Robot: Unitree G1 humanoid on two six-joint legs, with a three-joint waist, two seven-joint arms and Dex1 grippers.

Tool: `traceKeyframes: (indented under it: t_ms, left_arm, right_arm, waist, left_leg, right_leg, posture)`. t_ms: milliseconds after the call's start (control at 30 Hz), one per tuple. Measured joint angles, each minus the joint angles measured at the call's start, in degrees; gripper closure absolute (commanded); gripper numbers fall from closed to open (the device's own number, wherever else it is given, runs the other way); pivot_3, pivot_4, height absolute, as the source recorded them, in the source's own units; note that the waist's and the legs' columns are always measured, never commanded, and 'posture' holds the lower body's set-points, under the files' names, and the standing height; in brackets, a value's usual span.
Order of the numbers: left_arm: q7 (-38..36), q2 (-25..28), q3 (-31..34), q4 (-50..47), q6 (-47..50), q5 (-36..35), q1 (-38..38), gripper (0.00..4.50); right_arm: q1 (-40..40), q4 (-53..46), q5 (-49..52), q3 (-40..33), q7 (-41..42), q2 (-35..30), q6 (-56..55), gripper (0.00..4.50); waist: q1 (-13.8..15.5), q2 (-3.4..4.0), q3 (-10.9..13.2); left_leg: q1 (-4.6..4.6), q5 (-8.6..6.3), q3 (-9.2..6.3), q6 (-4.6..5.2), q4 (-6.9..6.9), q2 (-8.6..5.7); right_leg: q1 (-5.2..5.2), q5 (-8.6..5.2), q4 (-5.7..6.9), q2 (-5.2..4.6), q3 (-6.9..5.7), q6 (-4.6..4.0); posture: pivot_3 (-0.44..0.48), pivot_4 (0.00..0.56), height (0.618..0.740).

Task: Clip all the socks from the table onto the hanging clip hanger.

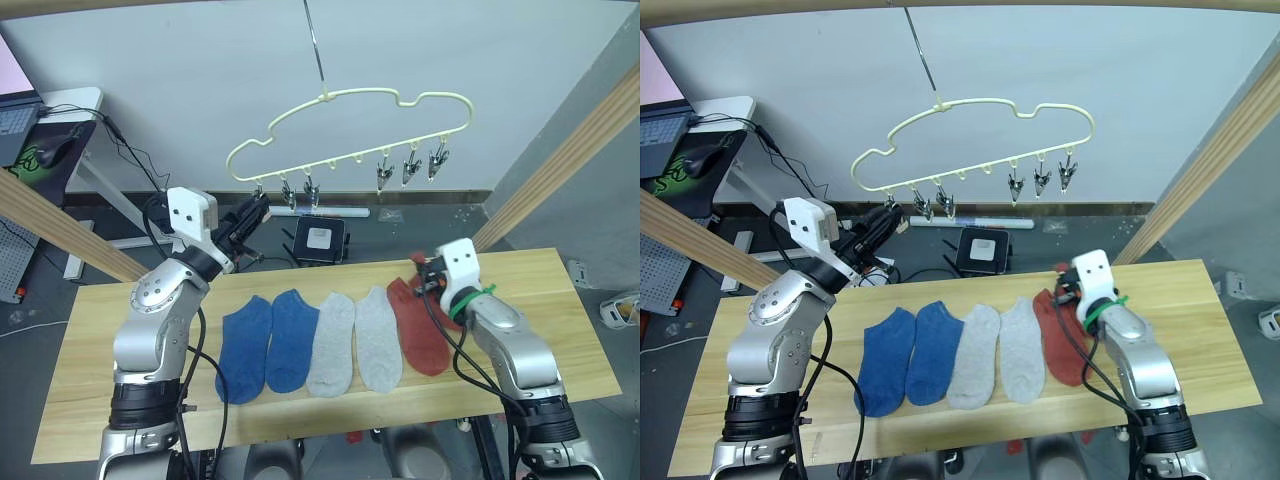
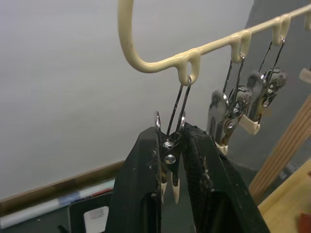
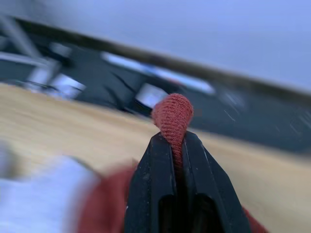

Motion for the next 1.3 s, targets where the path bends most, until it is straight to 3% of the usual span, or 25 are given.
traceKeyframes:
  t_ms: [300,567,900,1300]
  left_arm:
    - [1.2,1.1,3.5,-3.6,11.5,-10.5,-0.1,4.13]
    - [5.7,1.0,7.3,-4.8,19.5,-20.6,-2.1,4.13]
    - [9.1,1.2,8.3,-4.9,24.0,-28.2,-2.4,4.13]
    - [11.1,1.2,8.4,-5.6,24.2,-31.8,-2.2,4.14]
  right_arm:
    - [-5.9,-4.3,3.1,9.6,6.2,5.4,-3.8,4.5]
    - [-9.5,2.7,-1.0,14.7,6.4,8.8,-10.3,4.5]
    - [-13.5,10.0,-4.1,16.8,4.1,15.5,-14.0,4.5]
    - [-14.2,14.8,-1.4,15.3,4.7,20.4,-15.0,4.5]
  waist:
    - [0.2,-0.08,0.0]
    - [0.1,-0.22,-0.1]
    - [0.1,-0.32,-0.2]
    - [0.1,-0.41,-0.2]
  left_leg:
    - [-0.12,-0.05,-0.04,-0.02,0.05,-0.05]
    - [-0.12,-0.04,-0.06,-0.02,0.09,-0.03]
    - [-0.12,-0.04,-0.08,-0.03,0.12,-0.02]
    - [-0.12,-0.04,-0.1,-0.01,0.13,-0.02]
  right_leg:
    - [-0.03,0.0,-0.09,-0.12,-0.08,0.0]
    - [-0.05,0.01,-0.01,-0.13,-0.13,-0.02]
    - [-0.07,0.03,0.04,-0.19,-0.18,-0.05]
    - [-0.07,0.04,0.08,-0.24,-0.23,-0.06]
  posture:
    - [-0.057,0.295,0.738]
    - [-0.056,0.288,0.738]
    - [-0.058,0.284,0.738]
    - [-0.044,0.283,0.738]
